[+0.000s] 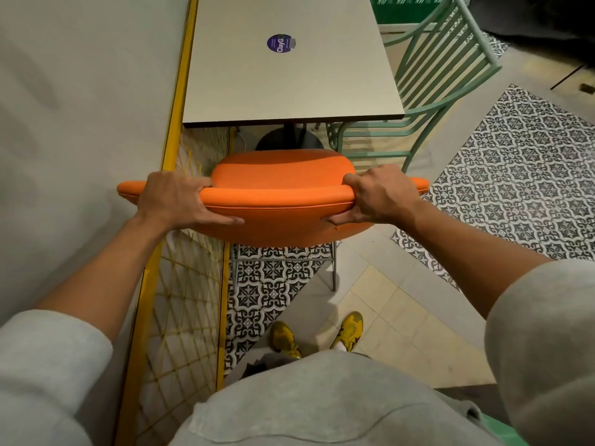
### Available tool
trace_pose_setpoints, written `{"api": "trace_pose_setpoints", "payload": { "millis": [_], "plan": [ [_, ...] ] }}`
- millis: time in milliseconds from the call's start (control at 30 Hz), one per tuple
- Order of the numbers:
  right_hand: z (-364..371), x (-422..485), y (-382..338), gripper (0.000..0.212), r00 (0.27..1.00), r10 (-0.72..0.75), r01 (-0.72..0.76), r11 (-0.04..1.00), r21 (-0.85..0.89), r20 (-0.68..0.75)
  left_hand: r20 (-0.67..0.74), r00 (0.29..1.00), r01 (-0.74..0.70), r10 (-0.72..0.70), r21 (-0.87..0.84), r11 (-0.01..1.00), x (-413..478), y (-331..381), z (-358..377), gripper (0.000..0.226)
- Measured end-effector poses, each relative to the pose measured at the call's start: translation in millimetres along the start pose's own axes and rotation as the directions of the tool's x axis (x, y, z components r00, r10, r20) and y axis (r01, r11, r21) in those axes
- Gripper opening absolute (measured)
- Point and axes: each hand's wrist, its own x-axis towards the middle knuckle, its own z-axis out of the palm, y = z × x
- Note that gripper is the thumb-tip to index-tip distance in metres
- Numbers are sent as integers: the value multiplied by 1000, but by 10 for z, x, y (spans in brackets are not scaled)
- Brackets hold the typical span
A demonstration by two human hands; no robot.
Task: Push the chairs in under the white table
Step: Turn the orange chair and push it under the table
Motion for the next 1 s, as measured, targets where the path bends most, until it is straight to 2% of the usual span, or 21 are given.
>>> {"api": "trace_pose_setpoints", "payload": {
  "millis": [167,400,567,733,1000],
  "plan": [
    [29,35,22,91,1000,11,-11,1000,14,2,-10,1000,-11,10,-31,999,66,-18,-1,84],
    [31,67,59,85,1000,7,-7,1000,-15,9,-36,998,-45,45,-1,999,100,-40,25,85],
    [27,74,90,80,999,-4,4,1000,-1,-39,-30,999,-40,40,11,999,137,-16,8,83],
    [72,90,155,92,1000,1,-1,1000,-28,0,-48,999,-19,19,1,1000,167,0,15,83],
    [95,107,177,94,1000,-9,10,999,-44,24,-18,999,-28,28,8,1000,146,22,21,85]
  ]
}}
